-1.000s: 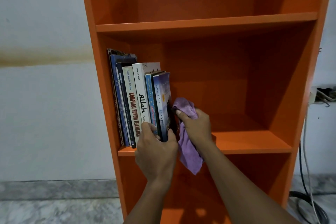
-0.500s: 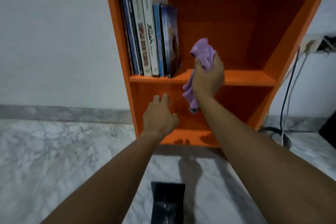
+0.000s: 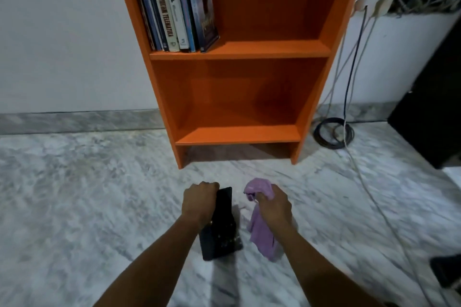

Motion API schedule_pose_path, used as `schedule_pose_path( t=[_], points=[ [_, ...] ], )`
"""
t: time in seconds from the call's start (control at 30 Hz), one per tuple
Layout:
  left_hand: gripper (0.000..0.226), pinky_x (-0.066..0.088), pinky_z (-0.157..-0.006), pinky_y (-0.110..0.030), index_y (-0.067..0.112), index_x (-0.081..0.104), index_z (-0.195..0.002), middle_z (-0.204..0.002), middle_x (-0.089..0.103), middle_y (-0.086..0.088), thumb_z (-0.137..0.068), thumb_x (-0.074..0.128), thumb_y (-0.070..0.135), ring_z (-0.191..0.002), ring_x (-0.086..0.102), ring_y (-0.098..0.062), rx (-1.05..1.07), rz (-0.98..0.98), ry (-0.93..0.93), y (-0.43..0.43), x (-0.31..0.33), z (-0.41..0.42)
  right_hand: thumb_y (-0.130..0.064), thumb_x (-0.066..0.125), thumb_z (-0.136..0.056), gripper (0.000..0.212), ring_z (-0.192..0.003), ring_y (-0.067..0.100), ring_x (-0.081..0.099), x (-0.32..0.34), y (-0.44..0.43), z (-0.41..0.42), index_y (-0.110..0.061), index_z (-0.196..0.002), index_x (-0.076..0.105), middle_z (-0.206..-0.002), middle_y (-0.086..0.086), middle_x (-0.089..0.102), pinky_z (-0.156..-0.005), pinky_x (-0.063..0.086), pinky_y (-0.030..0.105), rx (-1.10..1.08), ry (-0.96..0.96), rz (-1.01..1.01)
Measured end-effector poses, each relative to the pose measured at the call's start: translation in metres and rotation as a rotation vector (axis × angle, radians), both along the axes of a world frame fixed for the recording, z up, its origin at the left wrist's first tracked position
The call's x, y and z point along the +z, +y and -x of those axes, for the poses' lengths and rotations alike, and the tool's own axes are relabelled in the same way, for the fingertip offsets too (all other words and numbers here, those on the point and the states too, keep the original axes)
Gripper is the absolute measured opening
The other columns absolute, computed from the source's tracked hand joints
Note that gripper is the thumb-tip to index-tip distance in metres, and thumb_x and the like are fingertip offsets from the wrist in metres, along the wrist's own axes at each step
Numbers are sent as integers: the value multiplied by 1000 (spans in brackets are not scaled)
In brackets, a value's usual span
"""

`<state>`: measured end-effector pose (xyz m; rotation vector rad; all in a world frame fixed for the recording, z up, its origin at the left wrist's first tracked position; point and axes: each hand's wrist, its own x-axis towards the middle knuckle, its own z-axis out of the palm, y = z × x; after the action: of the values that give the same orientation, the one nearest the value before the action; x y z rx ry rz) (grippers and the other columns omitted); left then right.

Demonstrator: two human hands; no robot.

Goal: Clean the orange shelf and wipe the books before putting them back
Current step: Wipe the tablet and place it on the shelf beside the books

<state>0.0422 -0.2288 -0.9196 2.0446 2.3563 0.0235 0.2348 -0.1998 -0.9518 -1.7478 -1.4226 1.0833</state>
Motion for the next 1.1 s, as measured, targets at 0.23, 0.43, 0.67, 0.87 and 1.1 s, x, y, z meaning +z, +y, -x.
schedule_pose_path(
  t=[0.23, 0.43, 0.67, 0.87, 1.1],
  points=[
    [22, 47, -68, -37, 26, 59, -71, -79, 67, 9, -88, 71, 19, -77, 62, -16, 73, -326, -739, -12, 45, 6, -35, 72, -91, 20, -93, 25, 64, 6, 15, -55, -15, -94, 70, -94, 6, 69, -71, 44, 30, -37, 68, 71],
    [34, 48, -88, -51, 39, 68, -111, -123, 63, 0, -85, 62, 61, -118, 59, -31, 201, 181, -1647, -49, 88, -1, -4, 66, -93, 21, -68, -1, 59, 77, 22, -67, -17, -76, 69, -67, -11, 69, -61, 44, 18, 77, 203, -305],
    [58, 47, -91, -49, 26, 75, -114, -134, 63, -11, -67, 73, 61, -112, 64, -42, 355, 330, -1764, -55, 117, -33, 4, 66, -90, 13, -76, 2, 62, 139, 22, -63, -6, -84, 72, -81, -9, 72, -70, 49, 20, 431, 189, -438],
    [68, 55, -71, -43, 9, 72, -114, -113, 62, -19, -74, 67, 64, -92, 62, -46, 453, 470, -1846, -56, 115, -45, -19, 72, -88, 5, -87, 24, 69, 133, 22, -63, -23, -85, 70, -81, -2, 73, -71, 50, 35, 4, 179, -404],
    [61, 47, -85, -50, 12, 77, -107, -102, 72, -14, -76, 63, 63, -98, 63, -32, 338, 501, -1846, -39, 112, -65, 2, 56, -79, 81, -146, 19, 32, 104, -6, -18, -30, -151, 40, -154, -4, 41, -117, 33, 46, 411, -281, -691]
  ],
)
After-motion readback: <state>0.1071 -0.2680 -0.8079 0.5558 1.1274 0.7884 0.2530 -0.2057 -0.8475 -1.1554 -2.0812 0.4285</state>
